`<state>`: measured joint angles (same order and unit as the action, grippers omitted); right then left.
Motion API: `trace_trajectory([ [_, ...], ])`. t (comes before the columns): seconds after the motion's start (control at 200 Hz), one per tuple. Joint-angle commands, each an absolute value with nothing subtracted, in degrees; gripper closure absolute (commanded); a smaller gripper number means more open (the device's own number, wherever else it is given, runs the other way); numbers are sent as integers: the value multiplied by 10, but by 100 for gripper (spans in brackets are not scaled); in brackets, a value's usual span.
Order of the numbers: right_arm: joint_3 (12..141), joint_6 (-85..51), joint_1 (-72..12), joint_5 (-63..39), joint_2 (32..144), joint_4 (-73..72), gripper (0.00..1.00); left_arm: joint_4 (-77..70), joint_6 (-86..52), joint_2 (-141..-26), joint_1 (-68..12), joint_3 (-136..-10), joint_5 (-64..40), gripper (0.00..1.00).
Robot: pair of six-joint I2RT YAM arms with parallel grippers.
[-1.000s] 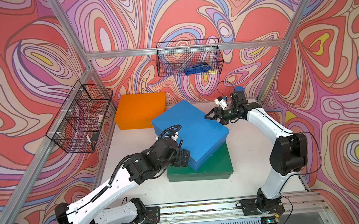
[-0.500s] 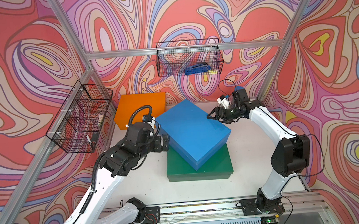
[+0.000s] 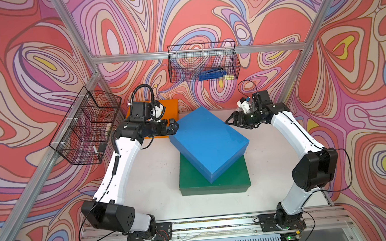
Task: Stack the shoeboxes
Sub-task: Adjust the shoebox.
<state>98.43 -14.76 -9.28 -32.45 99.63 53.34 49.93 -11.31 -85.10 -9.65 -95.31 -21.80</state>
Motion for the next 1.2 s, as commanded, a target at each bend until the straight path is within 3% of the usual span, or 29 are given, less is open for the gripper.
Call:
trace_trajectory([
  [0.0,993,-140,-89,-285,966,582,9,490,-77,-888,-88,-994,-273,0],
  [0.361,901,-147,-72,-225,835,670,5,519,-41,-1022,-83,-1120,-258,0],
  [0.611,863,-162,-72,-253,785,698,4,522,-47,-1063,-83,-1136,-294,0],
  [0.891,843,-153,-73,-315,790,697,5,507,-61,-1044,-87,-1081,-320,0],
  [1.192,832,-150,-73,-357,802,657,5,468,-81,-943,-95,-927,-339,0],
])
